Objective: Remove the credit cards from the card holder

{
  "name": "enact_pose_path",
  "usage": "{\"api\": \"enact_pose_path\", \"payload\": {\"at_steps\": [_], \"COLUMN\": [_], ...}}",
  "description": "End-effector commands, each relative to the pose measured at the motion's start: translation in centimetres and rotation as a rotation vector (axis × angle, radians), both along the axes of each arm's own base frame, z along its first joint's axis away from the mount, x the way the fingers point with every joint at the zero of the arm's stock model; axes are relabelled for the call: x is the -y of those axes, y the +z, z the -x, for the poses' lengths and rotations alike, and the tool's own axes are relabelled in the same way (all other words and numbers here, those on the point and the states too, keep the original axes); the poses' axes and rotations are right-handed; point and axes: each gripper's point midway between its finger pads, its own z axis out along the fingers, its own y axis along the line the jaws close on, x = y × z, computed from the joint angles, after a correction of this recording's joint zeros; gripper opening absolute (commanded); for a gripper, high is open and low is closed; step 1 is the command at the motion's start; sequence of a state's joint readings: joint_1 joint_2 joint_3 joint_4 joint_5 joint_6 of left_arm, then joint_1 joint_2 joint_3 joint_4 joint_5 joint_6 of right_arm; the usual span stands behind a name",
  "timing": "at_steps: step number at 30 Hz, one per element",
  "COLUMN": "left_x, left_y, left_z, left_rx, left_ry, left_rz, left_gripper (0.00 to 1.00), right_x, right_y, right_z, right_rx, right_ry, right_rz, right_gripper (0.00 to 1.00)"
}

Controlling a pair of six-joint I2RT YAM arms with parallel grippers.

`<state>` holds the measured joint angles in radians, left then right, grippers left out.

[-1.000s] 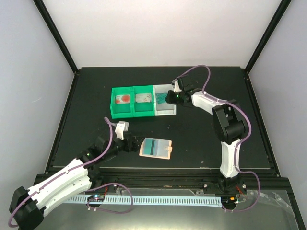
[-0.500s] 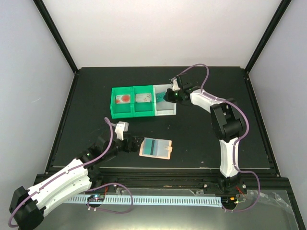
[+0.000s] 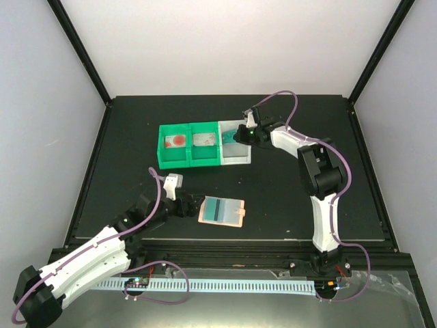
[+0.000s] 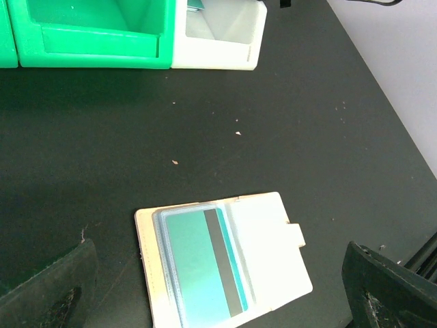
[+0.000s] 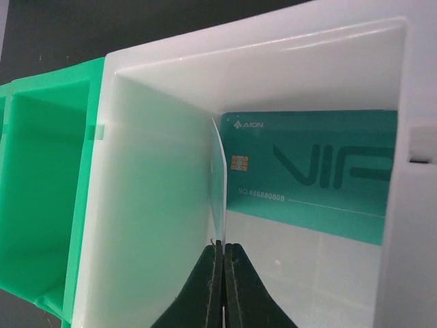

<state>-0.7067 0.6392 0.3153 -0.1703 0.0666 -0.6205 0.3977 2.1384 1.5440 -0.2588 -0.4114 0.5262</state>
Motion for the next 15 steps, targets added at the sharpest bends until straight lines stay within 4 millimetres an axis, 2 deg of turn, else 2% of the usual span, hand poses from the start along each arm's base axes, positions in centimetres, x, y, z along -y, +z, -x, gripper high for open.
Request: {"api": "enact_pose_path", "payload": {"at_steps": [1, 8, 15], "left_x": [-0.23, -0.29, -0.27], "left_y": [0.67, 0.60, 0.45], "left_z": [-0.40, -0.36, -0.28], "left_rx": [0.026, 0.028, 0.033], "left_ry": [0.011, 0.011, -0.001], "left_rz": [-0.008, -0.013, -0.025], "left_gripper": [0.99, 0.99, 0.99], "right_x": [0.57, 0.89, 1.22], "right_y": [-1.11, -1.07, -0.22], "right_z": [-0.65, -1.16, -1.57], "right_rx": [-0.013, -0.011, 0.001], "right_ry": [-0.016, -0.034, -0.045], "right_rz": [0.013, 0.023, 0.031], "right_gripper": [0.02, 0.10, 0.15]}}
